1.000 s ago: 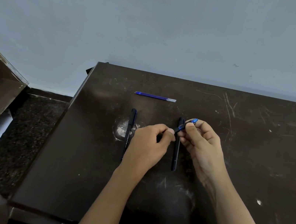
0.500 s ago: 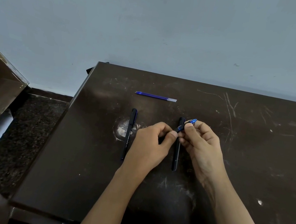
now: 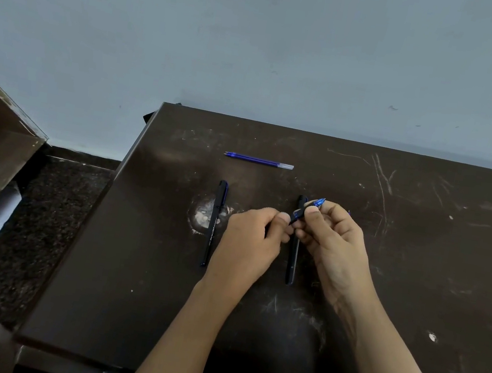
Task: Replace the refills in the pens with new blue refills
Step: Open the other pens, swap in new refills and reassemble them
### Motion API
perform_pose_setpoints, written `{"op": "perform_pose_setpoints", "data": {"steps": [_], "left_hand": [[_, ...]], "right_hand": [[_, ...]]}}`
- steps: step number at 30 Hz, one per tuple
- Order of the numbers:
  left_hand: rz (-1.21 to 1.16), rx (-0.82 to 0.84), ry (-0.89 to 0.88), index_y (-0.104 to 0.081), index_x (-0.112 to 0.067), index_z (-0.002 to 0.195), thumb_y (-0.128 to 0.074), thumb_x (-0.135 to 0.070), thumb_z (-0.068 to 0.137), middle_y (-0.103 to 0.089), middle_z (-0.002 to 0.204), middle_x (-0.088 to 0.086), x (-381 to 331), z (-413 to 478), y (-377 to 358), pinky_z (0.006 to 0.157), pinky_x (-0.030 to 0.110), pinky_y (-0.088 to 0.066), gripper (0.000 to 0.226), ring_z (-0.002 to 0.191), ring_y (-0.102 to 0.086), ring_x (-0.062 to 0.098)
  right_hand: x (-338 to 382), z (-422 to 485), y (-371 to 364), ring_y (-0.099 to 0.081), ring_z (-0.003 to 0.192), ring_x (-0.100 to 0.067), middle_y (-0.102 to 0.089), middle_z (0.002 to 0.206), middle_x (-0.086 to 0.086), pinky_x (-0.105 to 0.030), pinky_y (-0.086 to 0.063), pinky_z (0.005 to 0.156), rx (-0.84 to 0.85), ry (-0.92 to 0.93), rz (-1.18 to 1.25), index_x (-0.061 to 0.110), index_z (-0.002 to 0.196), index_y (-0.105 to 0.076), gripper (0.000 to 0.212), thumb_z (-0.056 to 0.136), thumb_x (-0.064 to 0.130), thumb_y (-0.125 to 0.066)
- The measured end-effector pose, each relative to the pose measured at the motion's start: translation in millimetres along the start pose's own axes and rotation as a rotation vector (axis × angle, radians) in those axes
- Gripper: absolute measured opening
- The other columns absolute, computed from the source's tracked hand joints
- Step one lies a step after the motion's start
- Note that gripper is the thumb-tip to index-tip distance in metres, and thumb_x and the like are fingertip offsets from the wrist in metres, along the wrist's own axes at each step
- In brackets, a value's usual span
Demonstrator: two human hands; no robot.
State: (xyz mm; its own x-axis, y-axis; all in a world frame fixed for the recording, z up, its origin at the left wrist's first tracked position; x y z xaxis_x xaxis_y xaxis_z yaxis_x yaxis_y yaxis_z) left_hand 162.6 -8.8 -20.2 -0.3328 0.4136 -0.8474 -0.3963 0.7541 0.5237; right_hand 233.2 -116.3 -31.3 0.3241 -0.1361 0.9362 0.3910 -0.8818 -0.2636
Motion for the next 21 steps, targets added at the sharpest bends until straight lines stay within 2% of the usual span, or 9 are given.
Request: {"op": "perform_pose_setpoints", "data": {"steps": [3, 4, 8, 10, 12, 14, 16, 18, 21], "left_hand": [[-0.010, -0.030, -0.025, -0.063, -0.022, 0.089, -0.062, -0.032, 0.088, -0.065, 0.075, -0.009, 0.1, -0.6, 3.0, 0.069, 0.022, -0.054, 0.009, 0.071, -0.062, 0.002], [-0.005, -0.038, -0.022, -0.062, -0.023, 0.092, -0.064, -0.034, 0.086, -0.065, 0.078, -0.008, 0.5, -0.5, 3.7, 0.068, 0.021, -0.053, 0.013, 0.073, -0.062, 0.003], [-0.025, -0.020, 0.047, -0.068, -0.016, 0.095, -0.046, -0.037, 0.097, -0.069, 0.078, -0.007, 1.8, 0.4, 0.3, 0.070, 0.024, -0.054, 0.031, 0.072, -0.066, 0.006], [-0.047, 0.006, 0.063, -0.070, -0.015, 0.090, -0.043, -0.033, 0.098, -0.067, 0.071, -0.009, 2.9, 0.7, -1.2, 0.067, 0.018, -0.052, 0.033, 0.066, -0.066, 0.004], [-0.023, -0.006, 0.032, -0.069, -0.018, 0.088, -0.052, -0.032, 0.095, -0.067, 0.070, -0.009, 3.1, 0.4, -0.3, 0.066, 0.019, -0.053, 0.023, 0.065, -0.065, 0.003], [0.004, -0.039, 0.007, -0.065, -0.022, 0.088, -0.063, -0.031, 0.088, -0.065, 0.073, -0.010, 2.7, -0.3, 3.4, 0.065, 0.013, -0.050, 0.009, 0.069, -0.062, 0.001], [0.012, -0.073, -0.007, -0.061, -0.024, 0.090, -0.069, -0.032, 0.083, -0.063, 0.077, -0.011, 1.6, -1.2, 5.9, 0.064, 0.008, -0.046, 0.014, 0.071, -0.059, -0.001], [0.004, -0.076, 0.008, -0.064, -0.022, 0.094, -0.061, -0.037, 0.089, -0.067, 0.080, -0.009, -0.7, -1.3, 5.5, 0.066, 0.011, -0.049, 0.016, 0.073, -0.062, 0.001], [-0.039, -0.042, 0.050, -0.069, -0.017, 0.090, -0.044, -0.034, 0.098, -0.070, 0.075, -0.004, 0.6, -1.4, 3.1, 0.068, 0.027, -0.058, 0.032, 0.068, -0.067, 0.006]], "right_hand": [[-0.1, 0.2, 0.5, -0.060, 0.068, -0.013, -0.065, 0.070, -0.003, -0.027, -0.051, 0.072, -0.002, 0.000, 0.006, 0.013, 0.087, -0.064, 0.012, 0.093, 0.008, -0.054], [-0.2, 0.3, 0.3, -0.061, 0.069, -0.012, -0.065, 0.069, -0.001, -0.027, -0.052, 0.073, -0.001, 0.002, 0.012, 0.012, 0.088, -0.064, 0.012, 0.093, 0.008, -0.054], [-0.3, 0.8, 0.7, -0.059, 0.068, -0.013, -0.064, 0.066, 0.001, -0.024, -0.051, 0.070, -0.005, 0.015, 0.009, 0.012, 0.088, -0.064, 0.012, 0.093, 0.008, -0.054], [-0.4, 0.8, 1.1, -0.059, 0.067, -0.012, -0.064, 0.067, -0.001, -0.024, -0.051, 0.069, -0.013, 0.016, 0.016, 0.012, 0.088, -0.064, 0.012, 0.093, 0.008, -0.053], [-0.5, 1.0, 1.6, -0.059, 0.066, -0.011, -0.064, 0.067, -0.001, -0.023, -0.052, 0.069, -0.018, 0.013, 0.019, 0.012, 0.088, -0.064, 0.013, 0.093, 0.007, -0.053], [-0.9, 1.2, 1.8, -0.060, 0.067, -0.010, -0.064, 0.067, 0.001, -0.023, -0.052, 0.070, -0.012, 0.014, 0.014, 0.011, 0.090, -0.064, 0.012, 0.093, 0.008, -0.053], [-0.9, 1.4, 1.4, -0.061, 0.067, -0.010, -0.064, 0.067, 0.000, -0.024, -0.052, 0.071, -0.001, 0.019, 0.017, 0.010, 0.092, -0.064, 0.011, 0.093, 0.008, -0.054], [-1.1, 1.8, 1.5, -0.061, 0.068, -0.010, -0.064, 0.067, 0.001, -0.023, -0.052, 0.070, -0.007, 0.023, 0.024, 0.009, 0.092, -0.064, 0.010, 0.093, 0.008, -0.054], [-1.4, 2.4, 1.7, -0.061, 0.067, -0.010, -0.064, 0.069, -0.001, -0.022, -0.052, 0.069, -0.014, 0.027, 0.026, 0.008, 0.094, -0.064, 0.010, 0.093, 0.008, -0.054]]}}
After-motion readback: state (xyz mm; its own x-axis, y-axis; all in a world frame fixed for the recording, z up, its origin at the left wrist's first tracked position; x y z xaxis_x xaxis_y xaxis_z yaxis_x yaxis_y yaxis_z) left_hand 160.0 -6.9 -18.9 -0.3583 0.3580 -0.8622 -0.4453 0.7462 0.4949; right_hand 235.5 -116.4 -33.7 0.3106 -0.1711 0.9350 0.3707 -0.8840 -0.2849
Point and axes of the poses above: each hand's wrist, its own z-axis towards the middle knuckle, its own y-axis out of the back of the hand, x = y × z, the point moved 5 cm from there along z, towards the middle knuckle
